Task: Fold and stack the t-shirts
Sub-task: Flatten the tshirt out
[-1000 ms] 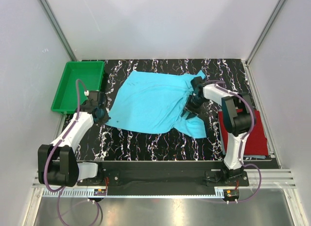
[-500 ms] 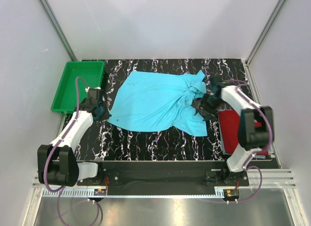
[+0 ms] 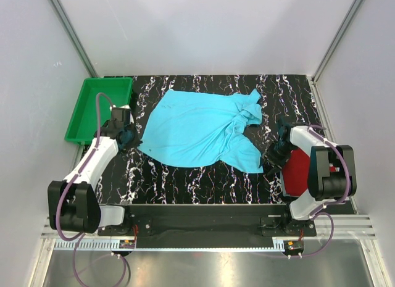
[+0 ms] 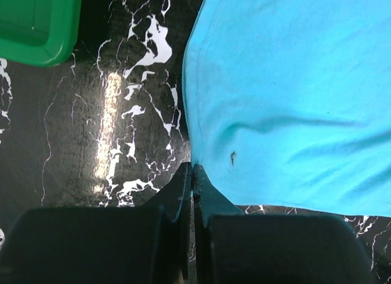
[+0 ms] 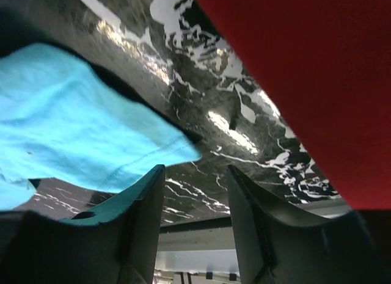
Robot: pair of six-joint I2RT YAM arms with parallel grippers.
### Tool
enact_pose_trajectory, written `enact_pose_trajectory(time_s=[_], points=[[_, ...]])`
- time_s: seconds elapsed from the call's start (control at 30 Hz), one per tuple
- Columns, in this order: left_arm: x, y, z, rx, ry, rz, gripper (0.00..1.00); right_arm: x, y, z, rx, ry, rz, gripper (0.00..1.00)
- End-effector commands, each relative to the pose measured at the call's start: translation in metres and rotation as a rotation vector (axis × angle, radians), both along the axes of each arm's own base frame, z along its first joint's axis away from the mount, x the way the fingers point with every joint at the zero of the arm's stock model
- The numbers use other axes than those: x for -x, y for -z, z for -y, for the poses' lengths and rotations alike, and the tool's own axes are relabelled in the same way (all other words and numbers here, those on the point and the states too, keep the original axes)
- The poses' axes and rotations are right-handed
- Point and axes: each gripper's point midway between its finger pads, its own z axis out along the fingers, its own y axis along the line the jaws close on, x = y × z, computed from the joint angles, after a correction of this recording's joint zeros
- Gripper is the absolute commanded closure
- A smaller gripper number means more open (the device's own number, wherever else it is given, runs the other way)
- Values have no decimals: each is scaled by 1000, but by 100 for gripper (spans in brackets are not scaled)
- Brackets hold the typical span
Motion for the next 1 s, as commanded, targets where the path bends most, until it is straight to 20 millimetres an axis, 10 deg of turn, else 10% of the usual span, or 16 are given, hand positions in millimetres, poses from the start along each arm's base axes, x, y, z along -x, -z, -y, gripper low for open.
enact_pose_trajectory(time_s=[0.0,0.73,0.97], points=[[-20,-20,5,16,35,78,100,-15,8,6,32,34,45,48],[-28,-14,10,41,33,52,100,-9,40,-2,4,77,16,62],[-27,-17,10,40,33,59,100,-30,35,0,11,70,76,96]])
